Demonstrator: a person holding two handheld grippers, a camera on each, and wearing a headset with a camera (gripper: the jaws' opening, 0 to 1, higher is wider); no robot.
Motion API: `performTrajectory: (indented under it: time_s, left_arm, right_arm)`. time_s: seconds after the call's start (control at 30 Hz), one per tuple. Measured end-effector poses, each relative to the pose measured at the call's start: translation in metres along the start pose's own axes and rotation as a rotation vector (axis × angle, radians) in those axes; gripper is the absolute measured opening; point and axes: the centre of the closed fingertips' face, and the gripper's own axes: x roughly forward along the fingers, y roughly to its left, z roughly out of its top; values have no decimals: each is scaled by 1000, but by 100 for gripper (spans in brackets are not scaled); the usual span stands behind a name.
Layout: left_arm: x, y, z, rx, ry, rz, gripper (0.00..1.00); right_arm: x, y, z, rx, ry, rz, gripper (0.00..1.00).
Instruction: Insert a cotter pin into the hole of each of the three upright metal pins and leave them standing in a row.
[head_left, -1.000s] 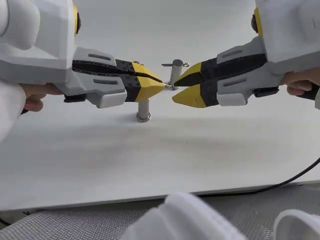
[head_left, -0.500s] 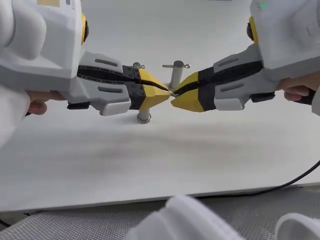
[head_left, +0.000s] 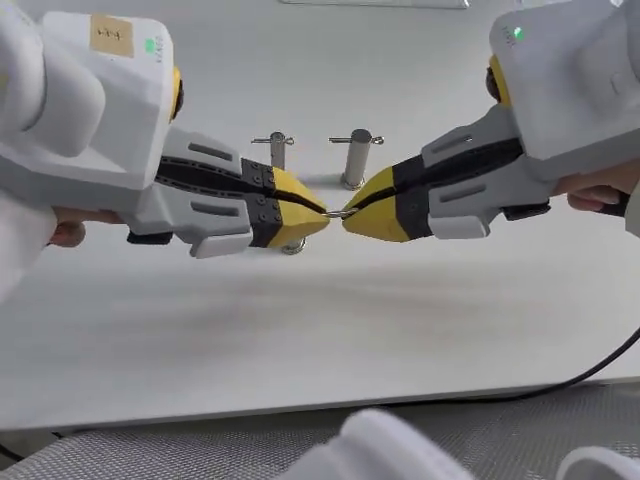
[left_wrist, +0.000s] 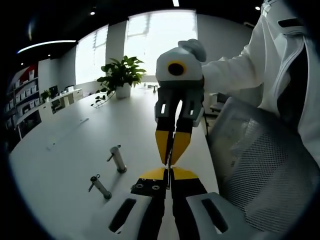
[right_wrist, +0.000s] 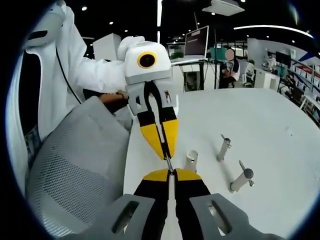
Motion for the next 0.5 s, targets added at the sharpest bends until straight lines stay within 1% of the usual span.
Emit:
performTrajectory:
  time_s: [0.07,0.17,0.2,0.3,0.37,0.43,0.5]
  left_arm:
    - [0,0,-2,-3,3,-3,1]
    - [1,2,-3,8,6,6,1]
    - [1,4,-2,28,3,14,1]
    - [1,5,-2,32,-7,19,2]
    - [0,8,-1,42,-14,29,8]
    - [1,9,-1,49,-18,30,19]
    - [1,13,-3,64,-12,48,27]
  right_arm:
    - [0,1,-1,-5,8,5,0]
    - [1,1,-1,-14,12,-5,0]
    - [0,-1,-1,-14,12,-8,0]
    - [0,-2,1,-13,5,-12,0]
    - [0,-3,1,-13,0,-16,0]
    - [-1,-7,1,-7,-6,-26,0]
    - [-1,-10,0,-2,-8,-33,0]
